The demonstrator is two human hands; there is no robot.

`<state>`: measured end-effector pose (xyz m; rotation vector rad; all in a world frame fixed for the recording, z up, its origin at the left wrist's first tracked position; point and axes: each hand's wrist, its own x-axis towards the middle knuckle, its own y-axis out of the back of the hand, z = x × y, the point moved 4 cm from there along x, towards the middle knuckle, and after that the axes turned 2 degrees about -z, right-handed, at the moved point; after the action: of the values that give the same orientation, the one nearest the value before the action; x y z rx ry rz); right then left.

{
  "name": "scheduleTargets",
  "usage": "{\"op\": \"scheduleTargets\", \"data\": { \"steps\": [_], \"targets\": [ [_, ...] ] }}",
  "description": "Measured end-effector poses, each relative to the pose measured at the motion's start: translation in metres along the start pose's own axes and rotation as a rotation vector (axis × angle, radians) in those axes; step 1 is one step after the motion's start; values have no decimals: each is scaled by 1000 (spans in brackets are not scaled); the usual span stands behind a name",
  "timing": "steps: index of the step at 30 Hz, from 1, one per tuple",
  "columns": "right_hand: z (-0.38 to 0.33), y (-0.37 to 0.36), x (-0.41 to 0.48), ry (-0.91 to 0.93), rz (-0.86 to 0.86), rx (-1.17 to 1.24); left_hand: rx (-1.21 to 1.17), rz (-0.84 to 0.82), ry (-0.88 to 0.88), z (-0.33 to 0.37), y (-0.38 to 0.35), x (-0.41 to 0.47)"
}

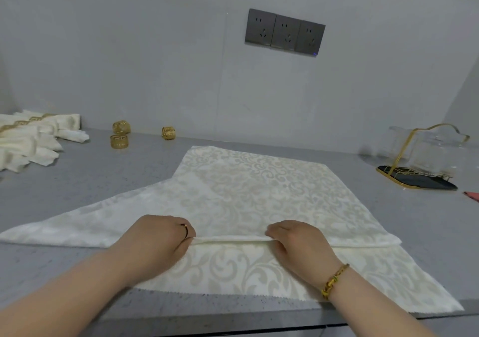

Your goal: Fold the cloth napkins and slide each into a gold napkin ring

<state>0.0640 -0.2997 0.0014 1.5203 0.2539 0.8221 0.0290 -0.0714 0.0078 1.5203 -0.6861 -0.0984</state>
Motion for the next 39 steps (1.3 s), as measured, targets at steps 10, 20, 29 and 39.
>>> {"op": "scheduleTargets", "data": {
  "steps": [10,20,29,39],
  "targets": [
    [4,21,17,-207,-255,202,-290,-436,280,-15,-25,17],
    [50,-35,154,-442,-338,402,-239,-551,207,-46,-51,53],
    [75,-80,226,-629,-313,424,-256,-577,165,-59,-61,67],
    [79,-87,248,-702,-361,491,-255,-576,140,-57,-62,70]
  ]
}}
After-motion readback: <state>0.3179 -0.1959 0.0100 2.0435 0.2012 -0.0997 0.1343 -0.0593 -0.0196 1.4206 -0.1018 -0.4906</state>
